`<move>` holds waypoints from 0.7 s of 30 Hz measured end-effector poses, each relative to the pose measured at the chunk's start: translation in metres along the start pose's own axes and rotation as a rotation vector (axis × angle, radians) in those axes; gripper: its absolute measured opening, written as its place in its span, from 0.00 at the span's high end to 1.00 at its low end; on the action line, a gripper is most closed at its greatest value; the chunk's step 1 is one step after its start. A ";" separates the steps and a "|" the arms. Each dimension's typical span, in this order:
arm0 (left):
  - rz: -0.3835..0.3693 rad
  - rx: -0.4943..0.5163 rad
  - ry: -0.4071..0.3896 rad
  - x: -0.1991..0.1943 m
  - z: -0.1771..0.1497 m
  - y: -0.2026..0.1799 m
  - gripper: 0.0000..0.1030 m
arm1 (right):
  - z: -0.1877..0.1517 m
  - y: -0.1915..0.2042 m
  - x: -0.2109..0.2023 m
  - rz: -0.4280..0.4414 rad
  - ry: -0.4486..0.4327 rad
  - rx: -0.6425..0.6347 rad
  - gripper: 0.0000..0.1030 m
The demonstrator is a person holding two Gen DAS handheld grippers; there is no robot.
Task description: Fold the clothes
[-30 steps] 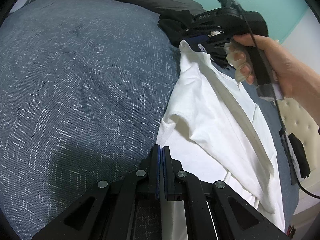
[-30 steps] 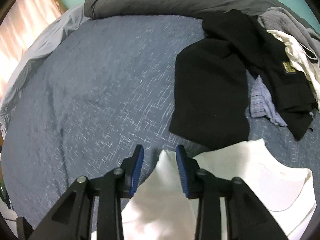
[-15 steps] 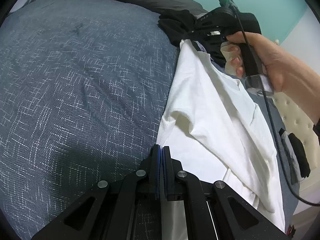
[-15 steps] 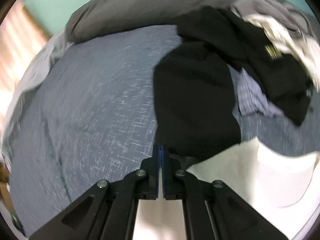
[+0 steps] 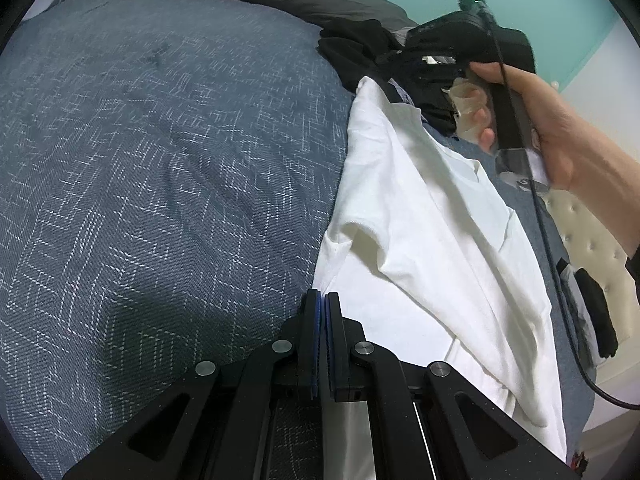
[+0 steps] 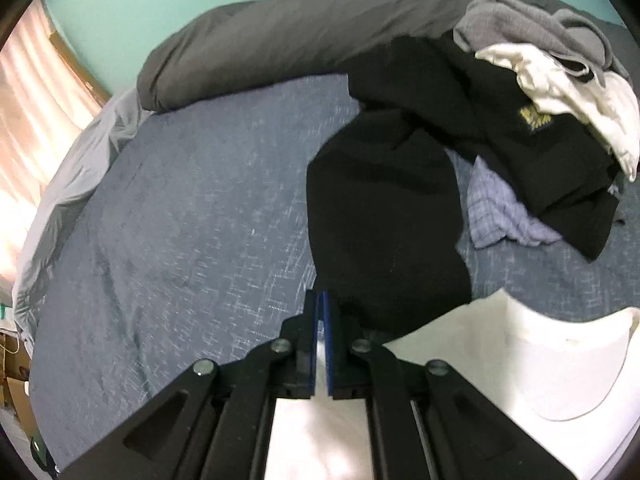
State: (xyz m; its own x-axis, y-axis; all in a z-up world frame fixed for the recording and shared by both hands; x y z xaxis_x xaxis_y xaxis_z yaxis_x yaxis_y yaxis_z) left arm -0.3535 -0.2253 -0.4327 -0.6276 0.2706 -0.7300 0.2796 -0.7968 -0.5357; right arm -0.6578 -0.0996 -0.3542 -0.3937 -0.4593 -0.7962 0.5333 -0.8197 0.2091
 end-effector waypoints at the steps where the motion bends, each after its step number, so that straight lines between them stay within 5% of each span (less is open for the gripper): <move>1: -0.001 -0.001 0.000 0.000 0.000 0.001 0.98 | -0.001 0.000 -0.002 -0.001 0.004 -0.012 0.97; 13: -0.025 -0.029 -0.040 -0.023 0.010 -0.001 0.98 | -0.078 0.021 -0.057 0.120 0.004 -0.052 0.95; 21: 0.000 0.040 -0.058 -0.012 0.017 -0.018 0.97 | -0.157 -0.023 -0.099 0.145 -0.003 0.051 0.86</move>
State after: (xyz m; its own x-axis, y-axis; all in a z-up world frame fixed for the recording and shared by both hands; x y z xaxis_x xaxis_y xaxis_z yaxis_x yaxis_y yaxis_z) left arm -0.3636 -0.2231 -0.4069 -0.6688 0.2403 -0.7035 0.2507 -0.8180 -0.5177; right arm -0.5135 0.0188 -0.3695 -0.3176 -0.5755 -0.7536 0.5459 -0.7608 0.3509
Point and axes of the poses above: each gripper's, at about its wrist camera, not at the fingertips, and x roughly the way its jaws point, y to its left, z to its top, the point moved 10 cm from there along x, roughly the way its jaws point, and after that the axes turned 9 degrees about -x, right-handed, at the moved point
